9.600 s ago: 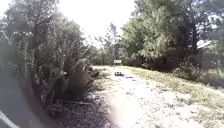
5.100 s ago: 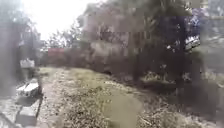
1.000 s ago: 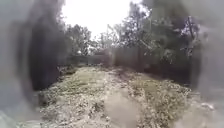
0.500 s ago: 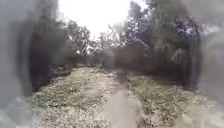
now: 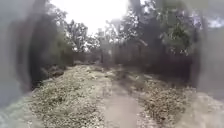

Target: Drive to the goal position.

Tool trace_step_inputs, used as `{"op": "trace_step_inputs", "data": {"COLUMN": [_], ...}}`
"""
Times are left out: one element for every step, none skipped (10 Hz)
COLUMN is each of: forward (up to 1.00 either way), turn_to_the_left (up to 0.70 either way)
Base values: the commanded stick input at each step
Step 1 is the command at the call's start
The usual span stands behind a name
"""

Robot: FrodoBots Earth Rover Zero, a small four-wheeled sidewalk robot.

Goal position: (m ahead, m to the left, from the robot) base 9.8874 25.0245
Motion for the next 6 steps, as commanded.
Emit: {"op": "trace_step_inputs", "data": {"forward": [0.85, 0.85, 0.85, 0.85, 0.85, 0.85], "turn_to_the_left": [0.00, 0.00, 0.15, 0.27, 0.32, 0.16]}}
